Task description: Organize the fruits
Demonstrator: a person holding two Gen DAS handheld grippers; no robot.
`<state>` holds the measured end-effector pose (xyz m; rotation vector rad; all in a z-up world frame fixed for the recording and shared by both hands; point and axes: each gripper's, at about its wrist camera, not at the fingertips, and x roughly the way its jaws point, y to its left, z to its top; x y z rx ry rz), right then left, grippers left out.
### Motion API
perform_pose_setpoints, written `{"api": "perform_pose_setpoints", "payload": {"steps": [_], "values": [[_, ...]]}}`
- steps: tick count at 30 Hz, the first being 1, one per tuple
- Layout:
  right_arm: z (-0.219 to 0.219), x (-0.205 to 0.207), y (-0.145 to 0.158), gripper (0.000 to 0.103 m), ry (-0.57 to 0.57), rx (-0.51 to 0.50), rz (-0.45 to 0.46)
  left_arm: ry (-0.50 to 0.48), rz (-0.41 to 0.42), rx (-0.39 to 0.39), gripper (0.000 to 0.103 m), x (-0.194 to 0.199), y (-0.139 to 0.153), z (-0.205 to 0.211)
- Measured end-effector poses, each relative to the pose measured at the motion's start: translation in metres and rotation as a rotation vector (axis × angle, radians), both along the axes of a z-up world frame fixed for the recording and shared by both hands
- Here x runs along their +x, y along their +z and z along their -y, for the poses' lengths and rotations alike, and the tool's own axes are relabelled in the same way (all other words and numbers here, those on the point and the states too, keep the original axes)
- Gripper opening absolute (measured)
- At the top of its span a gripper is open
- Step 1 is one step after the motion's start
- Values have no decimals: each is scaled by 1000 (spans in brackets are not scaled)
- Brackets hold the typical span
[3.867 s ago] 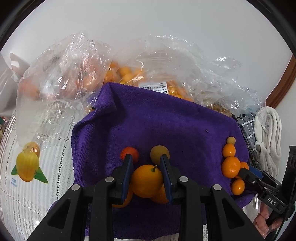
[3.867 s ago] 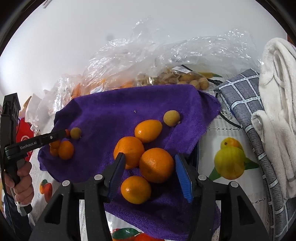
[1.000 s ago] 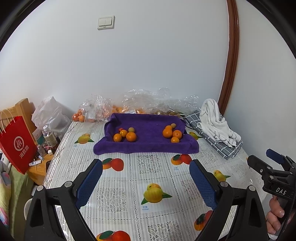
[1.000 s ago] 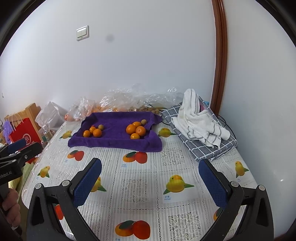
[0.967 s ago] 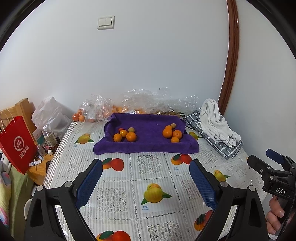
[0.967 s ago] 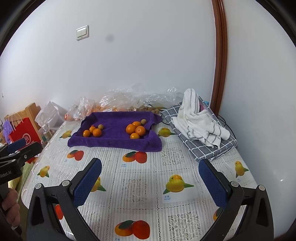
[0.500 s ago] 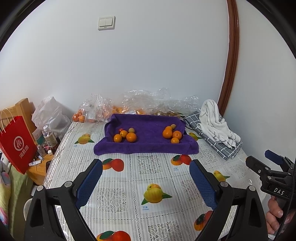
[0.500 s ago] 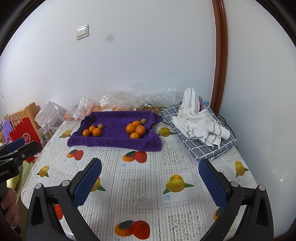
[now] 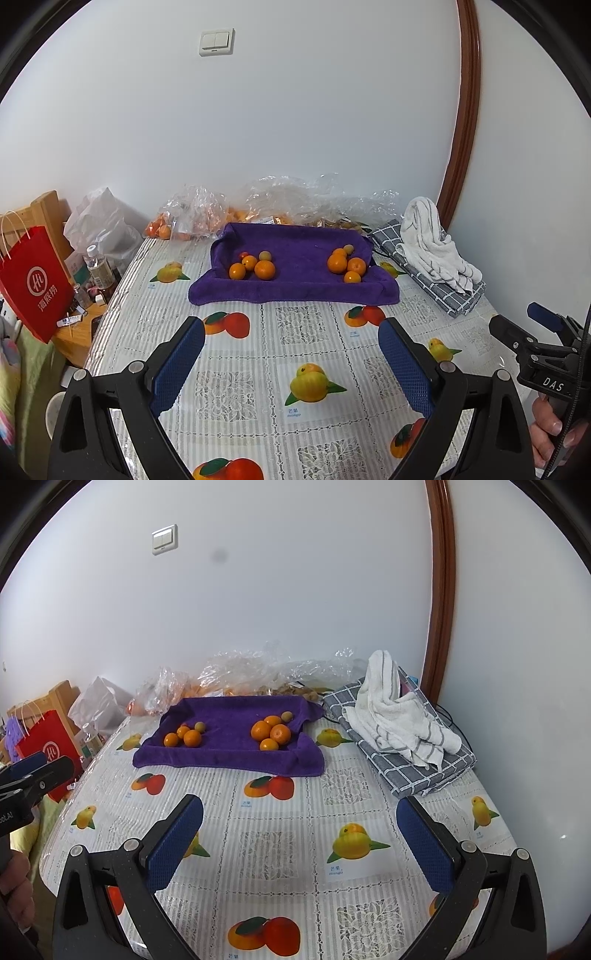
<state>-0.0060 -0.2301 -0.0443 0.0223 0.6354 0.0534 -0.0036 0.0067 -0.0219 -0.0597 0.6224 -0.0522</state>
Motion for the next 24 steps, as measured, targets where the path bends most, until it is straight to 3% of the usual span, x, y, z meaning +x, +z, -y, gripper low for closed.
{"api": "perform_pose_setpoints", "payload": {"steps": [24], "values": [[-4, 0, 5, 103, 0, 1, 11, 3, 8, 11, 95, -1, 2, 1]]}}
